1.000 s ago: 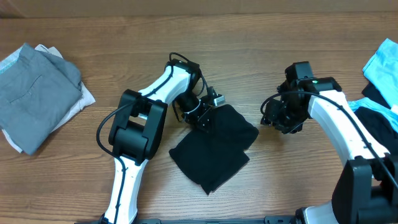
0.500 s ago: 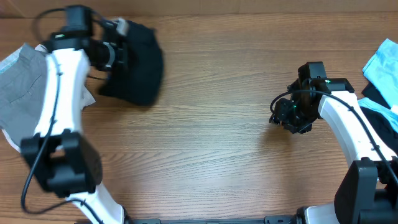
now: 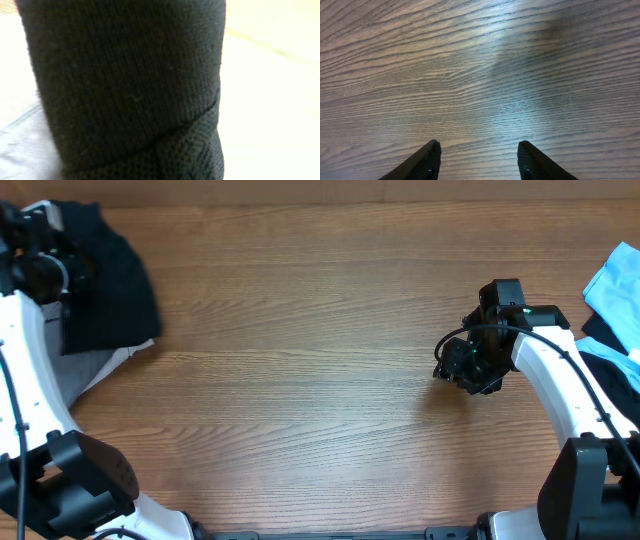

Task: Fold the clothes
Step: 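Carry the shirt left and place it on the grey clothes stack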

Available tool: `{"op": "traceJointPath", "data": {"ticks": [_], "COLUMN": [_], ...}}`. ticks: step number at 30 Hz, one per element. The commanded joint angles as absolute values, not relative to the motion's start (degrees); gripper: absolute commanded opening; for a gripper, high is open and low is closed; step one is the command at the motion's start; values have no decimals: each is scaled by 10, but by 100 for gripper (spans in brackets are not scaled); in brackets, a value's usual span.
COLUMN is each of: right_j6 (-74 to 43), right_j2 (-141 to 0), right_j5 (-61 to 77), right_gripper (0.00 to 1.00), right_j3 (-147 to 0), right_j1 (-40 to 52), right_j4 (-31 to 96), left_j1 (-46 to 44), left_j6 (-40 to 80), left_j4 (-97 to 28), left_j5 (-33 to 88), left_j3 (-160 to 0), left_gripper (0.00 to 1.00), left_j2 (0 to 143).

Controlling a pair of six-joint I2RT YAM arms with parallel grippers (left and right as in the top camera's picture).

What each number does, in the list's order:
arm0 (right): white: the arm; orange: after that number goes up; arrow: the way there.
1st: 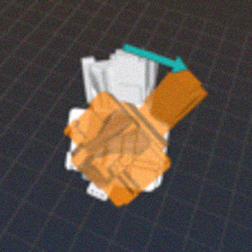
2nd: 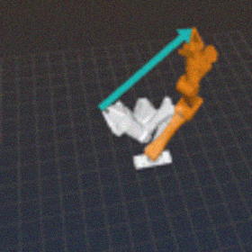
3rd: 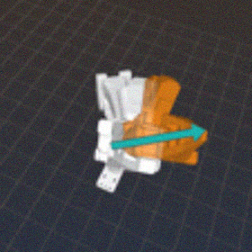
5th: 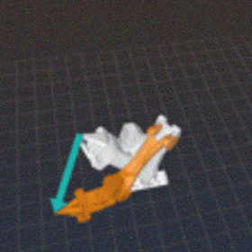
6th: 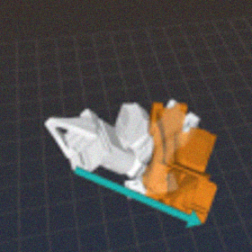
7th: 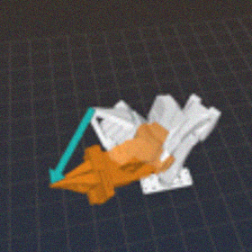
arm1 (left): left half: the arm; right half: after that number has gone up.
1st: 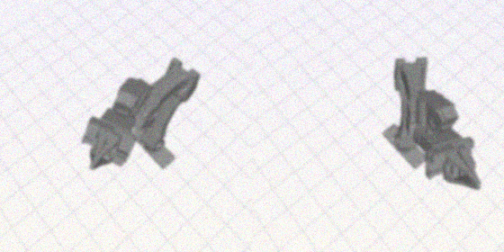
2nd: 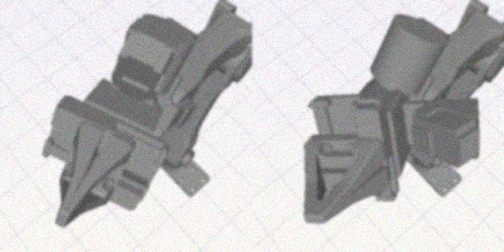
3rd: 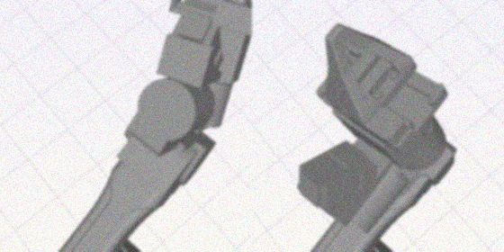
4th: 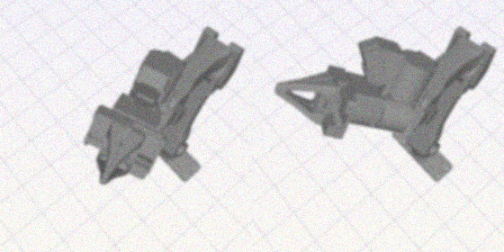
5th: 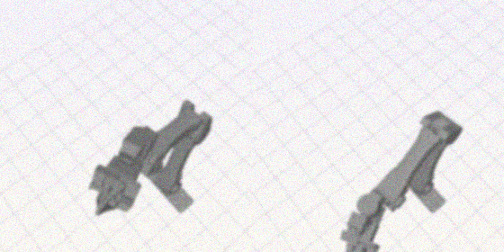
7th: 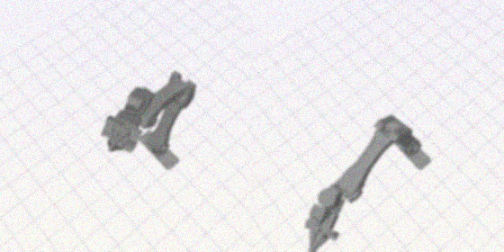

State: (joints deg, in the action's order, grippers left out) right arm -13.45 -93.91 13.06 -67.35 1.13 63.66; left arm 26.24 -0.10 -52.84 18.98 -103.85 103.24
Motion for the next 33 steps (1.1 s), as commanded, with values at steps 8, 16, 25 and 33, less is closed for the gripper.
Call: {"op": "traceJointPath", "data": {"ticks": [8, 16, 25, 33], "right_j6": [-131, -131, -131, -131], "right_j2": [-923, -923, -923, -923], "right_j5": [124, 124, 124, 124], "right_gripper": [54, 55, 54, 56], "right_j3": [-676, -676, -676, -676], "right_j1": [9, 9, 9, 9], "right_j4": [634, 638, 645, 642], "left_j1": [336, 358, 396, 416], "left_j6": [29, 35, 48, 47], "left_j4": [-462, -427, -335, -362], "left_j5": [104, 96, 84, 151], "left_j3": [-1052, -1052, -1052, -1082], "left_gripper": [4, 8, 62, 100], "left_j2": [1051, 1139, 1192, 1180]}}
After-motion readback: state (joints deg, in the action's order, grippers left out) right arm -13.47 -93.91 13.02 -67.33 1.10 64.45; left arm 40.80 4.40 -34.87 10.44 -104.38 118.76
